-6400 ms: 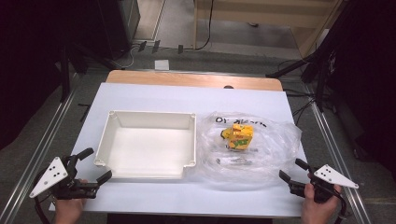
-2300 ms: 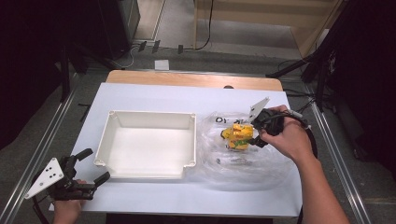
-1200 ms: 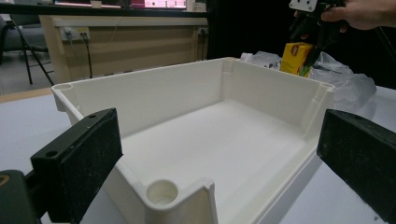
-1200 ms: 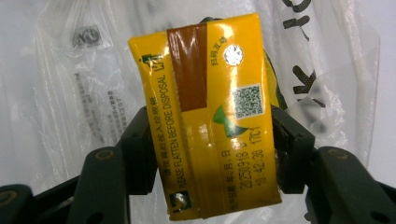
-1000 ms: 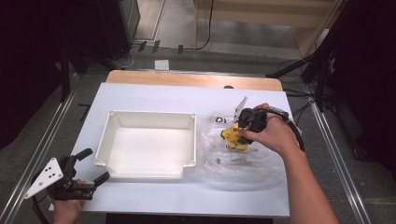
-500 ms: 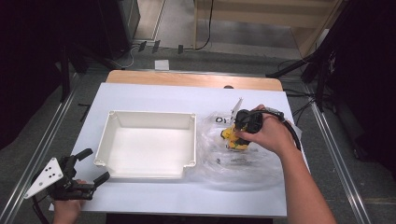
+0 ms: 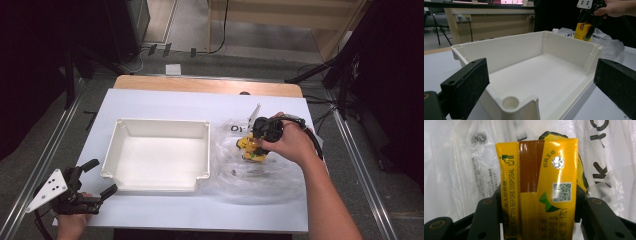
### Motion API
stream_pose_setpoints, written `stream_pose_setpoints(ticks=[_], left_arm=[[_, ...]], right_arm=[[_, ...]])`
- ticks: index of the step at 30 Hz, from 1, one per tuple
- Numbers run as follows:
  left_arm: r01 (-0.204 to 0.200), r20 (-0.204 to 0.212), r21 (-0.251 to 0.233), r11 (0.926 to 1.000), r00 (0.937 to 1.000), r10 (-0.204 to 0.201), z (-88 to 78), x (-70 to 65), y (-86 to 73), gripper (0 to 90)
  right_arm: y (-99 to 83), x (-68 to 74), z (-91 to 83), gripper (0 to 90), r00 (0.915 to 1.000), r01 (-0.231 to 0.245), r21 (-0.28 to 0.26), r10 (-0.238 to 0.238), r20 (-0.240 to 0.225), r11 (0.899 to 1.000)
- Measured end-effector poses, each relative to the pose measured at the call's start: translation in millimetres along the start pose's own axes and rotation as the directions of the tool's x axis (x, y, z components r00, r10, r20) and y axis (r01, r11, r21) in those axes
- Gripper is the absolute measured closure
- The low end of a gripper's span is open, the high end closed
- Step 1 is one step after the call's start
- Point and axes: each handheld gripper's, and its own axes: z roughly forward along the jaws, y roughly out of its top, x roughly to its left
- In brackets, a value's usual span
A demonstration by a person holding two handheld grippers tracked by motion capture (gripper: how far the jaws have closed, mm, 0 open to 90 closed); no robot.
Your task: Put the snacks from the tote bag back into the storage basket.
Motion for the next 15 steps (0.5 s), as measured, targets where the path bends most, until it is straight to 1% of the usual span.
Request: stream_pose_setpoints(ticks=[7, 9, 15], left_arm=[[0.0, 0.002, 0.0, 1.0, 1.0, 0.0, 0.0, 0.1, 0.0, 0.6], [0.0, 0.001, 0.001, 1.0, 1.0, 0.0, 0.1, 0.0, 0.0, 0.6], [-0.002, 0.001, 0.003, 1.0, 1.0, 0.002, 0.0, -0.1, 0.0, 0.6]], right_arm=[[-0.4, -0.7, -8.1, 52.5, 1.0, 0.001, -0.012, 0.0, 0.006, 1.0], [1.0, 0.1, -12.0, 52.5, 1.0, 0.004, -0.003, -0.004, 0.006, 1.0], [4.0, 0.1, -20.9, 52.5, 0.9999, 0.015, -0.002, -0.015, 0.003, 1.0]])
